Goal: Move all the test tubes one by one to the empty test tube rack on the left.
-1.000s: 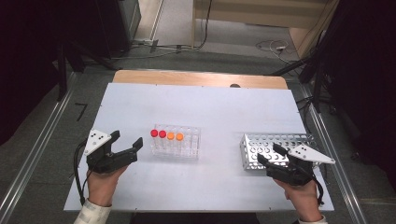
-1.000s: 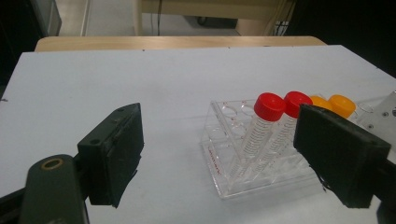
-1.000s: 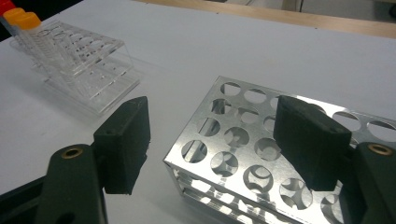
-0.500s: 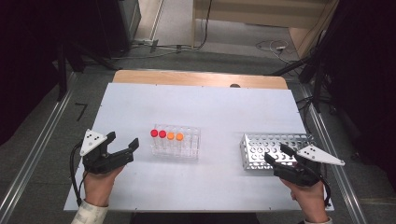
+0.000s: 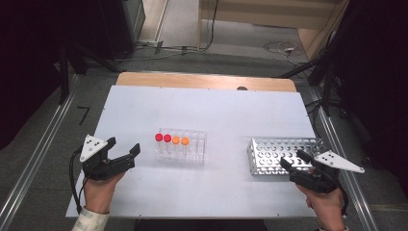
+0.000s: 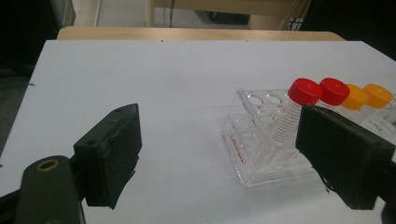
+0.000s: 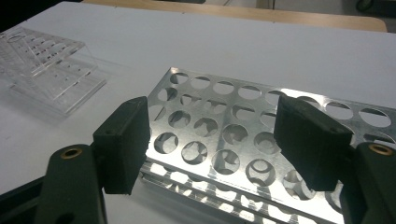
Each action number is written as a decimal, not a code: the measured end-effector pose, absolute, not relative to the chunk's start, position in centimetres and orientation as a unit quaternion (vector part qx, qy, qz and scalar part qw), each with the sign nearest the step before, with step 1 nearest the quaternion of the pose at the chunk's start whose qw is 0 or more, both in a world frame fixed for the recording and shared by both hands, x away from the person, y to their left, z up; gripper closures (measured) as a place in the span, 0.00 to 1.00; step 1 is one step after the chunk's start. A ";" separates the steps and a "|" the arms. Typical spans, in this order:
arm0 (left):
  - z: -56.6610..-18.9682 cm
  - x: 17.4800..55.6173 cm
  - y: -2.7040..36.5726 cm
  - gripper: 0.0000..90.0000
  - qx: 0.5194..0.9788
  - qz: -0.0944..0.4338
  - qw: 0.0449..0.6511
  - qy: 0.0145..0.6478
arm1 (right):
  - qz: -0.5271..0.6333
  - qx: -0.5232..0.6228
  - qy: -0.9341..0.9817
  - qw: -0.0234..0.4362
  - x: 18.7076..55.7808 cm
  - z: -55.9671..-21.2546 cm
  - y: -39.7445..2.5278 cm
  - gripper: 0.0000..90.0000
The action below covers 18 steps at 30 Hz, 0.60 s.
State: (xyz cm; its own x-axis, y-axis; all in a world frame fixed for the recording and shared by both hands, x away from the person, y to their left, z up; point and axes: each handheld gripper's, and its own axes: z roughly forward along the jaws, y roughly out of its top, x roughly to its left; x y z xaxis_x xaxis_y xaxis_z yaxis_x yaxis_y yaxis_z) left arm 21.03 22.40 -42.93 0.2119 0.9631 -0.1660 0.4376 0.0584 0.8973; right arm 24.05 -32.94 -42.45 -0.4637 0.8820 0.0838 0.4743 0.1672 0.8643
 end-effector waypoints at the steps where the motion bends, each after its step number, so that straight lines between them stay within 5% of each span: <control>1: -43.0 21.0 22.5 0.16 0.624 0.283 0.463 0.561 | 0.447 0.466 0.729 0.228 24.1 -42.5 -33.1 0.28; 18: -43.7 20.8 24.0 0.16 0.612 0.291 0.451 0.581 | 0.437 0.491 0.714 0.241 24.1 -42.8 -35.7 0.27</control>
State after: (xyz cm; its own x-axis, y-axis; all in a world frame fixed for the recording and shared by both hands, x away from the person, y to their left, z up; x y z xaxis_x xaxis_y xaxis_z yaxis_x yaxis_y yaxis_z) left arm 20.77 24.03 -43.72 0.1566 0.9734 -0.1671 0.4490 0.0806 0.8899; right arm 24.10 -35.73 -42.84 -0.4011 0.9121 0.0846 0.4909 0.1361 0.8605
